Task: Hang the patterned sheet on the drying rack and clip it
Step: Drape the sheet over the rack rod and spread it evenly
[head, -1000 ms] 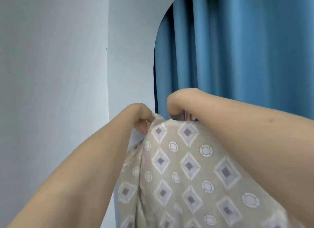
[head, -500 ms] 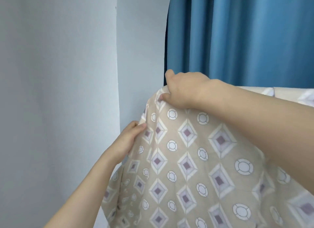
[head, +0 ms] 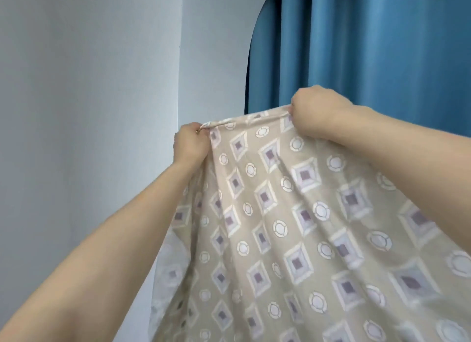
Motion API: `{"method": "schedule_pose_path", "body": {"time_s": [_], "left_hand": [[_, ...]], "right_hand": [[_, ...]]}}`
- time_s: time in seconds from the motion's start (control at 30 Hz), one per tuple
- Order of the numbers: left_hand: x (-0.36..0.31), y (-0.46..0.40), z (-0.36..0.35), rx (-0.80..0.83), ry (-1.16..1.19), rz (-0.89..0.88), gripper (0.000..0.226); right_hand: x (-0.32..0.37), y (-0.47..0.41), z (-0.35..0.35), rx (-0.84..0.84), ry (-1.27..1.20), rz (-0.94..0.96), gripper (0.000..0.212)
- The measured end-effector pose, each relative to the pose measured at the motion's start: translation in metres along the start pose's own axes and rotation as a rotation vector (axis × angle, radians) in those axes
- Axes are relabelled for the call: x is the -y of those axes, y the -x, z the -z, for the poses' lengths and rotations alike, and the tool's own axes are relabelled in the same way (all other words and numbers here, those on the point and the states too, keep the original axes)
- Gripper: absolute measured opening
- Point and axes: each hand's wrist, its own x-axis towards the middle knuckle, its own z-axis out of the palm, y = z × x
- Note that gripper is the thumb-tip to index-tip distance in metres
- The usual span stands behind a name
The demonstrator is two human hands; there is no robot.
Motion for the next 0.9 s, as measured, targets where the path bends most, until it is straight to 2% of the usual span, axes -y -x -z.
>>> {"method": "schedule_pose_path", "body": {"time_s": [0.07, 0.1, 0.13, 0.2, 0.27, 0.33, 0.4, 0.5, 0.6, 0.7, 0.77, 0.9], "left_hand": [[-0.020, -0.024, -0.008, -0.004, -0.034, 0.028, 0.027], [-0.026, -0.030, -0.012, 0.040, -0.111, 0.070, 0.027], [-0.030, -0.032, -0.017, 0.146, -0.243, 0.119, 0.027], [-0.043, -0.022, -0.027, 0.498, -0.449, 0.198, 0.022], [-0.058, -0.008, -0.035, 0.716, -0.360, 0.202, 0.021], [-0.078, 0.010, -0.046, 0.719, -0.085, 0.063, 0.027], [-0.101, 0.044, -0.046, 0.692, 0.032, -0.115, 0.034], [-0.127, 0.086, -0.041, 0.661, -0.100, -0.416, 0.047], [-0.155, 0.107, -0.046, 0.724, -0.104, -0.537, 0.051], [-0.178, 0.130, -0.056, 0.670, -0.117, -0.654, 0.051], [-0.188, 0.145, -0.062, 0.596, -0.135, -0.699, 0.049], [-0.210, 0.175, -0.074, 0.497, -0.082, -0.786, 0.044]], "right_hand": [[-0.005, -0.012, -0.001, -0.040, 0.026, -0.057, 0.014], [-0.007, -0.015, -0.004, -0.003, 0.039, -0.076, 0.015], [-0.007, -0.017, -0.010, 0.074, 0.051, -0.091, 0.017], [-0.007, -0.012, -0.021, 0.301, 0.105, -0.098, 0.019], [-0.007, -0.003, -0.026, 0.540, 0.188, -0.056, 0.023], [-0.016, 0.007, -0.022, 0.672, 0.228, -0.024, 0.025], [-0.031, 0.020, -0.013, 0.705, 0.165, -0.033, 0.020], [-0.061, 0.048, 0.006, 0.603, 0.042, -0.087, 0.029], [-0.092, 0.091, 0.032, 0.421, -0.061, -0.116, 0.043], [-0.123, 0.142, 0.054, 0.347, -0.104, -0.220, 0.053], [-0.143, 0.173, 0.063, 0.288, -0.061, -0.284, 0.058], [-0.179, 0.224, 0.086, 0.198, 0.179, -0.311, 0.063]]}}
